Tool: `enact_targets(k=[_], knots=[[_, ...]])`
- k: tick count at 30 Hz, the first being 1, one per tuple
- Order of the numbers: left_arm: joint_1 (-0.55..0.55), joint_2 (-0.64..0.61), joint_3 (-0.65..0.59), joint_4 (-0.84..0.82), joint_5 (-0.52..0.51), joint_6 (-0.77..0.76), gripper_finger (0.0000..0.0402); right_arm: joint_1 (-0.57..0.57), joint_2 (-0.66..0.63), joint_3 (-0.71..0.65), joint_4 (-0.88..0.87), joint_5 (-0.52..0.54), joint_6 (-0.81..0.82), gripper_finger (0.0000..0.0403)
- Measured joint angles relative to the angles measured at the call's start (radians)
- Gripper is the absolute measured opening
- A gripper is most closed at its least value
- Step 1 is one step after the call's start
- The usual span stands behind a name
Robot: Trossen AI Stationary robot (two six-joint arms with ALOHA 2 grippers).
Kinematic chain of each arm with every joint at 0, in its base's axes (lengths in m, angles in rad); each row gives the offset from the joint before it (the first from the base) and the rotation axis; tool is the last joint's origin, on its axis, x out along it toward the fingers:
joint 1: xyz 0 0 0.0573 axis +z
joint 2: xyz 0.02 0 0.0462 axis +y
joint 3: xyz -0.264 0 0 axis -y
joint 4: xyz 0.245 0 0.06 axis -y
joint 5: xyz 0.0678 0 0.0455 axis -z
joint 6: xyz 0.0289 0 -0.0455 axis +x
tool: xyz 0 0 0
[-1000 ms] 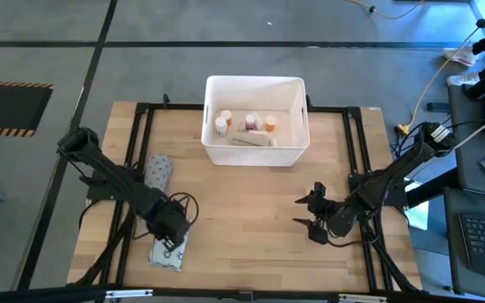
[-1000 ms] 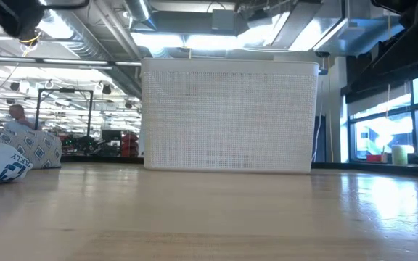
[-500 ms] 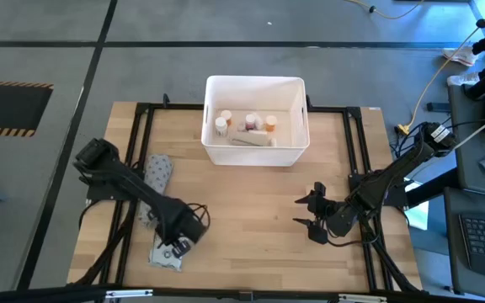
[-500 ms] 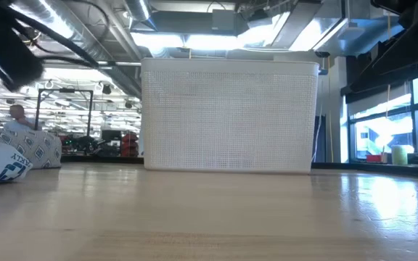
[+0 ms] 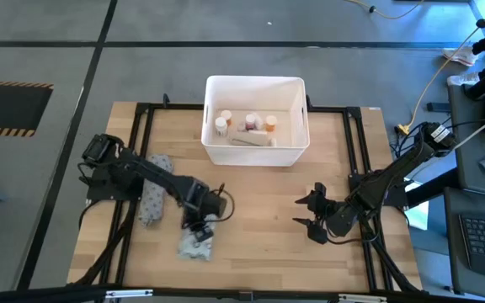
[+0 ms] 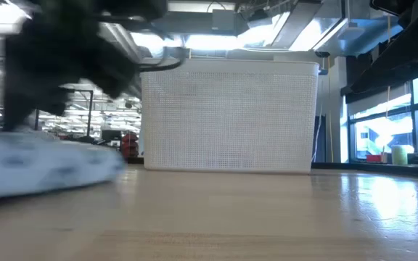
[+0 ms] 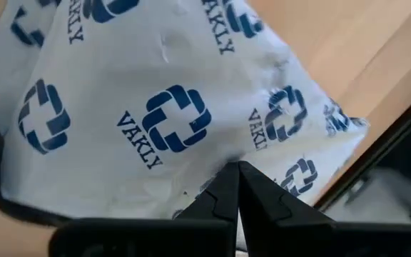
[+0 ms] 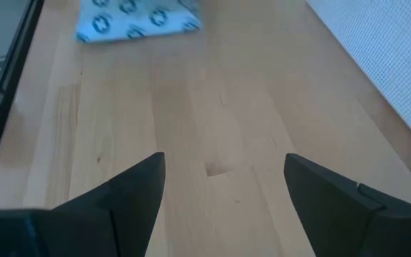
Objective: Pick & place medical supplies in basket/bin
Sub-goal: Put the white mailer bag into the white bin
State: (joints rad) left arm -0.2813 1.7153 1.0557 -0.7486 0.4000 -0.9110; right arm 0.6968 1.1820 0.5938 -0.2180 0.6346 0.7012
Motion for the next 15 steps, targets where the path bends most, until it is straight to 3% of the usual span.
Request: enact_targets(k=[9, 15], knots=[[0.141, 0.006, -0.004, 0.372, -0.159, 0.149, 0.0002, -0.008, 0.0, 0.0, 0.0, 0.0, -0.004, 0.0288], [0.196, -0.004, 0.007, 0.403, -0.165, 0.192, 0.0003, -0.008, 0.0, 0.0, -0.001, -0.009, 0.032, 0.0288]])
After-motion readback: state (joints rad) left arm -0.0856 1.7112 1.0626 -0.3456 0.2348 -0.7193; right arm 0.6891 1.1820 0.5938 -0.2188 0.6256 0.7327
